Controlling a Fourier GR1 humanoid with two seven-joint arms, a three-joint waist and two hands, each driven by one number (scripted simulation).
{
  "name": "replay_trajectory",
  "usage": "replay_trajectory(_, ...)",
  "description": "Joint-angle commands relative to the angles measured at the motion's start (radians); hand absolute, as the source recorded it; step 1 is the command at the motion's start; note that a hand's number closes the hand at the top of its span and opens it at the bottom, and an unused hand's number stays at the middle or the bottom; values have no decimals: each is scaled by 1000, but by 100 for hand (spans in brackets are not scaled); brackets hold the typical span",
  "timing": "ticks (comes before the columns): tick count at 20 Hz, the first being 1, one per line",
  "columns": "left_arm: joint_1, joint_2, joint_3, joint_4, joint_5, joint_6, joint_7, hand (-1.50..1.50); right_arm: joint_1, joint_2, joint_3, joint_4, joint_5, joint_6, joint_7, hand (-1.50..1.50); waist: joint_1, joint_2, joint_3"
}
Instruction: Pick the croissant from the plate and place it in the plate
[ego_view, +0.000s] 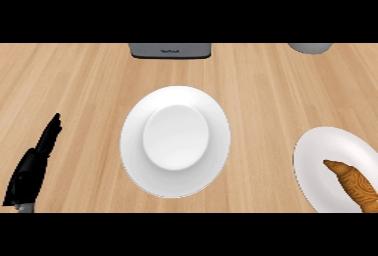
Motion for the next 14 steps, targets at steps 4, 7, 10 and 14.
replay_trajectory(4,33,-16,37,13,-24,-24,-44,0,-147,44,104,181,200,34,-86,-150,1,-1,0)
replay_trajectory(7,-16,-5,82,40,-9,-68,-14,0,-157,61,98,229,253,62,-135,-150,-6,-1,0)
replay_trajectory(10,67,-37,63,-63,-43,-60,2,0,-156,79,82,234,281,100,-152,-150,-5,-2,0)
replay_trajectory(14,79,-46,77,-55,-55,-86,-13,0,-178,112,111,272,333,120,-181,-150,-5,-2,0)
